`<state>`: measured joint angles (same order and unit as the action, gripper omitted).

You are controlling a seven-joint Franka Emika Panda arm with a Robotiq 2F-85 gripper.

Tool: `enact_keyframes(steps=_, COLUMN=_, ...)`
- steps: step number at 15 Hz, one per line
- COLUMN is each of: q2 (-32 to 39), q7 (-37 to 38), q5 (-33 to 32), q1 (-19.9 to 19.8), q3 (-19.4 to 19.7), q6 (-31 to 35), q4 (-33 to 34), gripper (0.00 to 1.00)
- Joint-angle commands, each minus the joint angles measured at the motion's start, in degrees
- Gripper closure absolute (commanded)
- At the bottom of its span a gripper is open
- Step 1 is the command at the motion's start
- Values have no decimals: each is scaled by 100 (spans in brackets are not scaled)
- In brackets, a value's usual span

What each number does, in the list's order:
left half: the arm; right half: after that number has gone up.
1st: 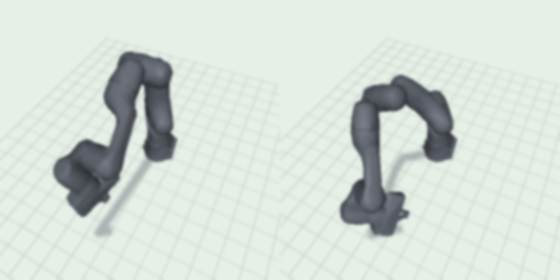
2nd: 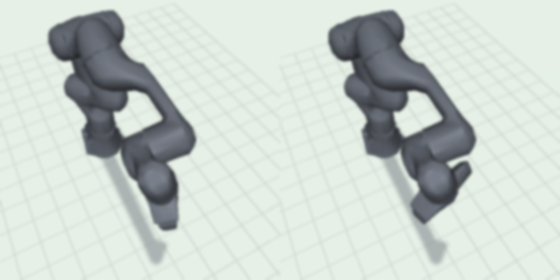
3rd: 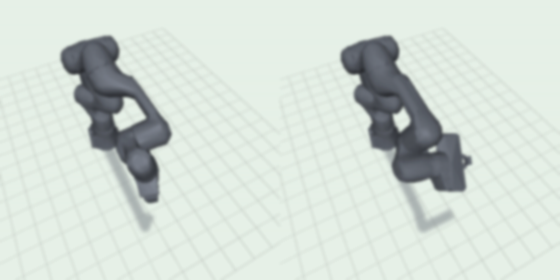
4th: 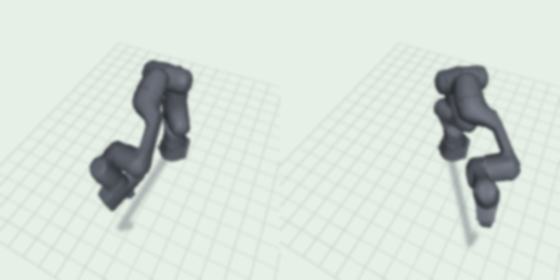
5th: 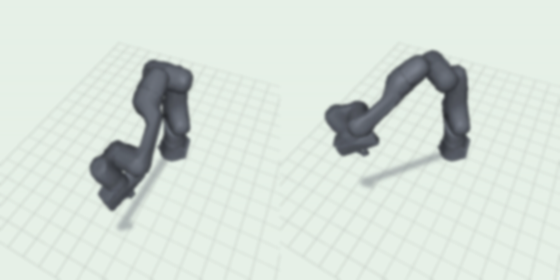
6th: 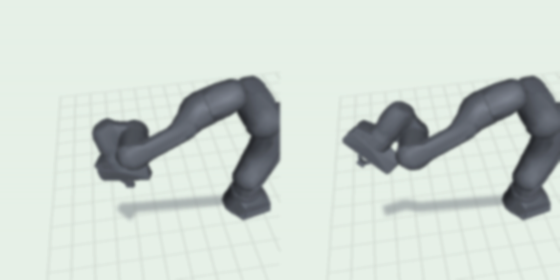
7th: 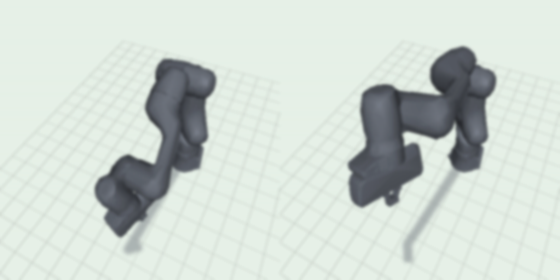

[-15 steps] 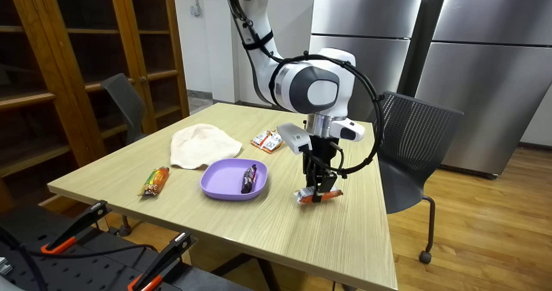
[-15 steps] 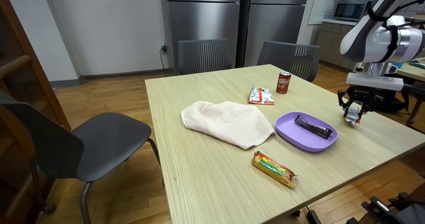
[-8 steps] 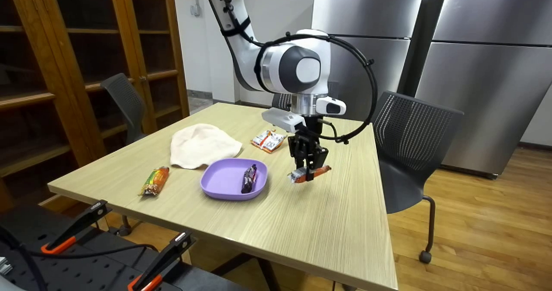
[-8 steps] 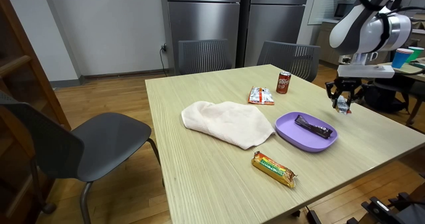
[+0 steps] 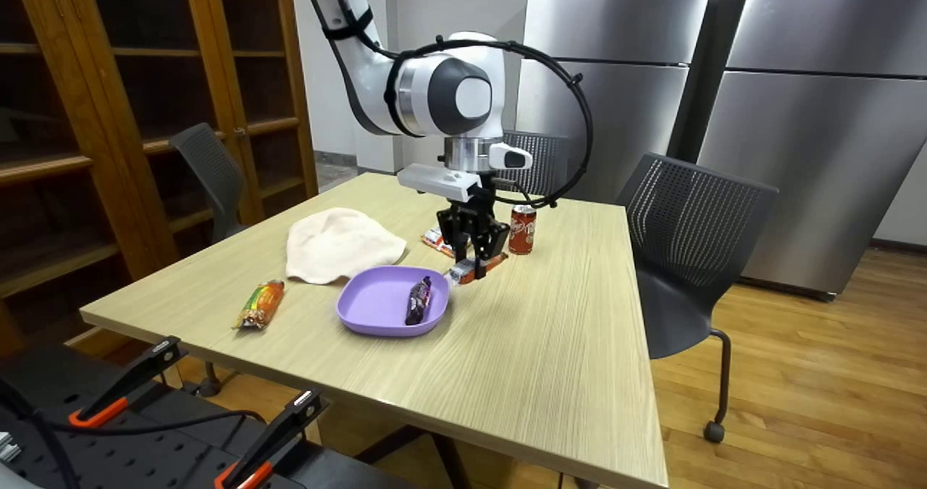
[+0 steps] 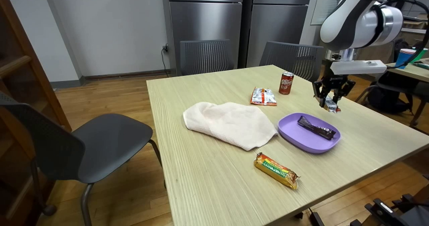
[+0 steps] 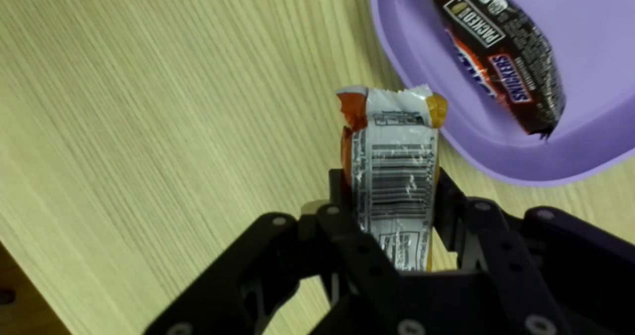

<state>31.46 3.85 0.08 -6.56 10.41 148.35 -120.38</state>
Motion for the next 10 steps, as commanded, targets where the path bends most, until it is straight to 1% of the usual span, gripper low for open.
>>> enact_keyframes(steps=1, q2=-486, q7=-344, q5=-158, q1=68, q3=-252, q6=146, q4=-545, gripper=82)
enact_keyframes(steps=7, q2=-827, q7=-816, q5=-284, q1=288, q3=-632, q6=317, q4=-1117, gripper=82)
enact_keyframes(steps=10, q2=-898, q7=-1005, q5=-569, q1=436, q3=-699, q6=394, q4=-1361, gripper=82)
